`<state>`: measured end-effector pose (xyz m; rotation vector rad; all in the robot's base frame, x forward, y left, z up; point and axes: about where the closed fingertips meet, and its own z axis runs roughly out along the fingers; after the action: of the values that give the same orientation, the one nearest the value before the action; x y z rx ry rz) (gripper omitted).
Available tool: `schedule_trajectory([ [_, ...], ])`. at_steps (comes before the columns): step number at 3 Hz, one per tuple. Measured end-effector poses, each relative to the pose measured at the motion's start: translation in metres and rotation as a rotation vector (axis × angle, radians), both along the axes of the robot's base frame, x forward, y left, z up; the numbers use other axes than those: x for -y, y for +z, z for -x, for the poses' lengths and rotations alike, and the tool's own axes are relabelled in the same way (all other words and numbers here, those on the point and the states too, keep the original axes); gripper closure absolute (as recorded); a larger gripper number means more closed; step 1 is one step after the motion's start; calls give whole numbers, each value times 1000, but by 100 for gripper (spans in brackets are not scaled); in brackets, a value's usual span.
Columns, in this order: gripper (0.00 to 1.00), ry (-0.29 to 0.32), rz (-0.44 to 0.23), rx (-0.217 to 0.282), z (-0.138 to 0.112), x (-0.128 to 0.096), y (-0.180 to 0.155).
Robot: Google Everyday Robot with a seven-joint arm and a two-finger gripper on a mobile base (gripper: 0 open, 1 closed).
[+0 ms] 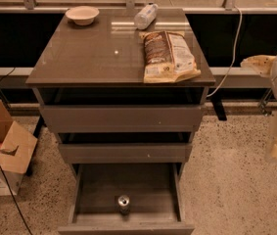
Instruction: Pick redbull can from bottom drawer and place on counter
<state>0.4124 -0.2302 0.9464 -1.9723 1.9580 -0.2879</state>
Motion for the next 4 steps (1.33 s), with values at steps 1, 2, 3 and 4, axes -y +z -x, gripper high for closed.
schedule_trajectory([
  [1,0,0,0,0,0,0,0],
  [2,0,25,-7,27,-2,-13,-5],
  [3,0,75,-54,56,-3,-30,-23],
  [4,0,143,-134,91,-2,-48,-45],
])
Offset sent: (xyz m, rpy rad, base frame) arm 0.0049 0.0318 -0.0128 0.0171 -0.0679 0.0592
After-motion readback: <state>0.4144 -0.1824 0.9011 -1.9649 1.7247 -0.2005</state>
